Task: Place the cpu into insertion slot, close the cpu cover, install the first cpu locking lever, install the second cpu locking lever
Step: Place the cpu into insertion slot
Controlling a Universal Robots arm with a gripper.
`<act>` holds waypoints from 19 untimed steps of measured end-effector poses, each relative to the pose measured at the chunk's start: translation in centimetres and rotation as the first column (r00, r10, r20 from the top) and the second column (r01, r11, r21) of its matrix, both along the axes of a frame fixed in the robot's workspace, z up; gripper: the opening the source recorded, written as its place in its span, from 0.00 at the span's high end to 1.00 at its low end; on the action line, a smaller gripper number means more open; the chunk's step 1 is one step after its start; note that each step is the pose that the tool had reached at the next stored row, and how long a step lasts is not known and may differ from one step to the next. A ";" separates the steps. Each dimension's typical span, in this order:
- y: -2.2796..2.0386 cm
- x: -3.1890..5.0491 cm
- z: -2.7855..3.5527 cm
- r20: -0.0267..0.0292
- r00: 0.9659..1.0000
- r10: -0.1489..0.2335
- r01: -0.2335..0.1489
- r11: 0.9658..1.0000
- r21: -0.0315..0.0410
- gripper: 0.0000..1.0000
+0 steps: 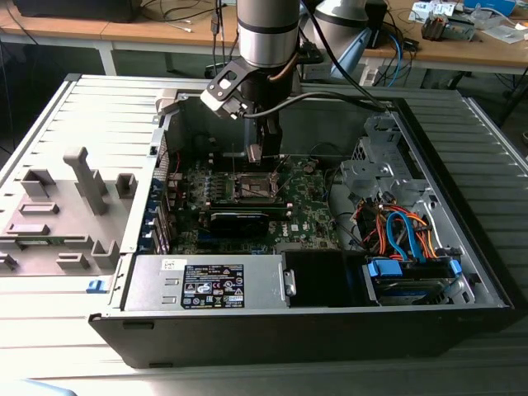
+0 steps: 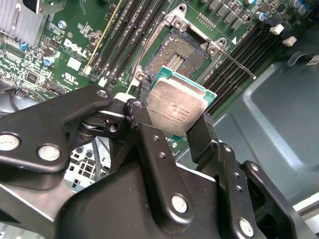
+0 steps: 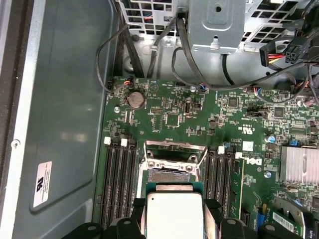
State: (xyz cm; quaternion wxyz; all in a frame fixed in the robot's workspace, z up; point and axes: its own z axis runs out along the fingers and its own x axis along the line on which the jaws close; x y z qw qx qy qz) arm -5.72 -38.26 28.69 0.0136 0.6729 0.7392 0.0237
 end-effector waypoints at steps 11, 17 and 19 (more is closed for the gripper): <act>0.00 0.00 -0.02 0.000 1.000 -0.017 0.017 1.000 0.000 0.45; 0.00 0.00 -0.03 0.000 1.000 -0.024 0.024 1.000 0.000 0.45; 0.00 0.00 -0.03 0.000 1.000 -0.027 0.027 1.000 0.000 0.45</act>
